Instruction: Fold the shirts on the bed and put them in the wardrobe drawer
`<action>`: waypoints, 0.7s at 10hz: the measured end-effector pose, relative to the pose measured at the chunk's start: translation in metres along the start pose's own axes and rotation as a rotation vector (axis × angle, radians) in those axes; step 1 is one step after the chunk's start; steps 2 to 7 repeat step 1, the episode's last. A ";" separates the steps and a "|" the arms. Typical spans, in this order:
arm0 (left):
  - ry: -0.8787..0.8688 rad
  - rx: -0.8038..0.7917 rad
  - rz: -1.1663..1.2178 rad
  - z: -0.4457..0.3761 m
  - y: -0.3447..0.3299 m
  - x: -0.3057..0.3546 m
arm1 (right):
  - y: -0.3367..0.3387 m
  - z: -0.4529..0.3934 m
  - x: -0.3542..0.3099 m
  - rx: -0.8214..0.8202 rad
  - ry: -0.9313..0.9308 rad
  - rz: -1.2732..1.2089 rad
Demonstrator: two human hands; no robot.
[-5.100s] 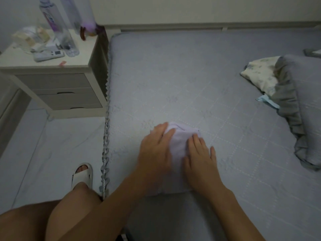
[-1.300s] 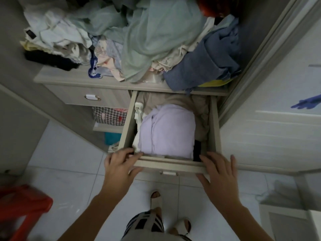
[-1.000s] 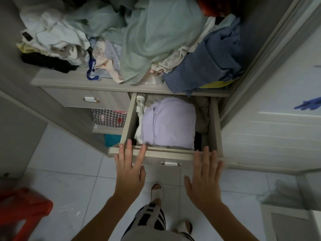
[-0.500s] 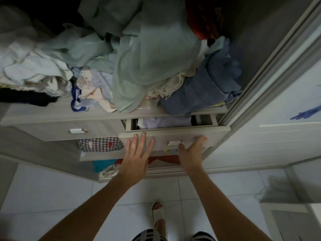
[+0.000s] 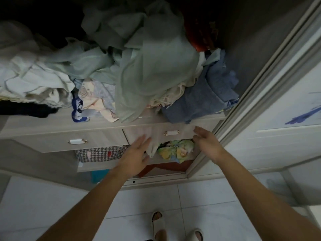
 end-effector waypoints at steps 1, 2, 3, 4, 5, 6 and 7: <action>-0.052 0.220 0.419 0.049 0.026 0.007 | 0.020 0.070 -0.008 0.071 0.323 0.069; -0.052 0.220 0.419 0.049 0.026 0.007 | 0.020 0.070 -0.008 0.071 0.323 0.069; -0.052 0.220 0.419 0.049 0.026 0.007 | 0.020 0.070 -0.008 0.071 0.323 0.069; -0.052 0.220 0.419 0.049 0.026 0.007 | 0.020 0.070 -0.008 0.071 0.323 0.069; -0.052 0.220 0.419 0.049 0.026 0.007 | 0.020 0.070 -0.008 0.071 0.323 0.069; -0.052 0.220 0.419 0.049 0.026 0.007 | 0.020 0.070 -0.008 0.071 0.323 0.069; -0.052 0.220 0.419 0.049 0.026 0.007 | 0.020 0.070 -0.008 0.071 0.323 0.069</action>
Point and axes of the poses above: each hand's wrist, its own z-axis away from the middle knuckle, its own y-axis out of the back of the hand, x = y × z, the point moved 1 cm from there along -z, towards the middle knuckle, and after that the axes turned 10 degrees about -x, right-handed, at the moved point
